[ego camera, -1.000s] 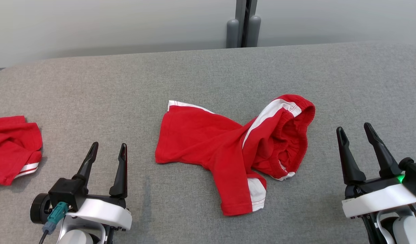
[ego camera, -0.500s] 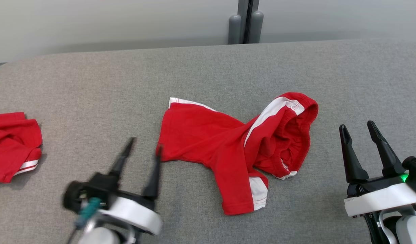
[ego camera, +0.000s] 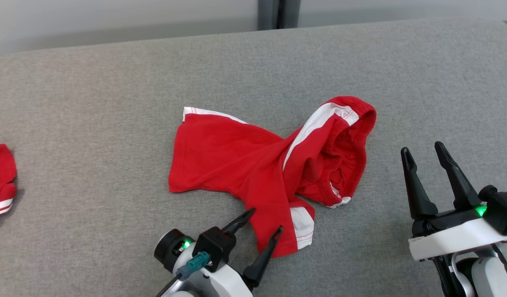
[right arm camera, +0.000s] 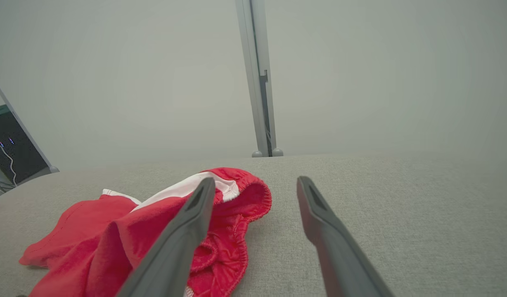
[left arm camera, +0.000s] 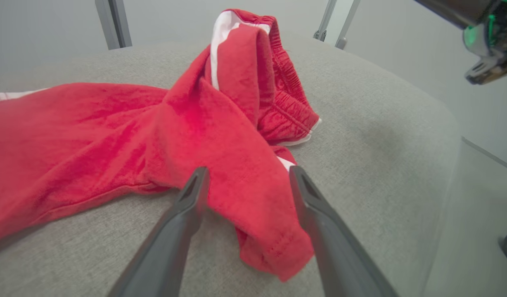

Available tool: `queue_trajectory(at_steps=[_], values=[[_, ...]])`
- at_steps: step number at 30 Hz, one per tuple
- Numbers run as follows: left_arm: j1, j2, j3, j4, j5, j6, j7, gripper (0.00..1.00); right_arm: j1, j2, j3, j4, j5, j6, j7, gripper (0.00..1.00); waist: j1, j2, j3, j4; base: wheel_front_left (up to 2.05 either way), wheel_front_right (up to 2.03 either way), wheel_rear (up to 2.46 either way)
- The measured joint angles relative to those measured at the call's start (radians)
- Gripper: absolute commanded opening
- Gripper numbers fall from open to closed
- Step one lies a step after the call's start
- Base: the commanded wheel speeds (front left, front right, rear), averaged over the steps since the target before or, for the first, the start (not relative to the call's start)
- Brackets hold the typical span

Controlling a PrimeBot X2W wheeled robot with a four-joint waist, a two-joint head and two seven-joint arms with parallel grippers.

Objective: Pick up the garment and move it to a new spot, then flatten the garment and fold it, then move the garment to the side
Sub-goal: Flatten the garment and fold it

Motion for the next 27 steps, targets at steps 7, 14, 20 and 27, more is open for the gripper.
queue_trajectory(at_steps=[7, 14, 20, 27], values=[[-0.004, 0.007, 0.023, 0.078, -0.021, 0.016, 0.01, 1.0, -0.006, 0.005, 0.006, 0.016, 0.009, 0.0, -0.017, 1.0, 0.0, 0.0, 0.04, -0.029, 0.0, 0.0, 0.0], [-0.021, 0.006, 0.01, 0.118, -0.036, 0.001, 0.03, 0.0, -0.023, 0.008, 0.017, 0.024, 0.018, 0.0, -0.028, 1.0, 0.0001, 0.0, 0.055, -0.034, 0.0, 0.0, 0.0], [-0.025, 0.027, 0.028, 0.066, -0.042, 0.007, 0.003, 0.0, -0.023, 0.006, 0.01, 0.032, 0.026, 0.0, -0.036, 1.0, 0.0, 0.0, 0.048, -0.029, 0.0, 0.0, 0.0], [-0.007, 0.099, 0.086, -0.093, -0.048, 0.048, 0.015, 0.0, -0.021, 0.005, -0.012, 0.032, 0.026, 0.0, -0.038, 1.0, 0.0, 0.0, 0.031, -0.007, 0.0, 0.0, 0.0]])
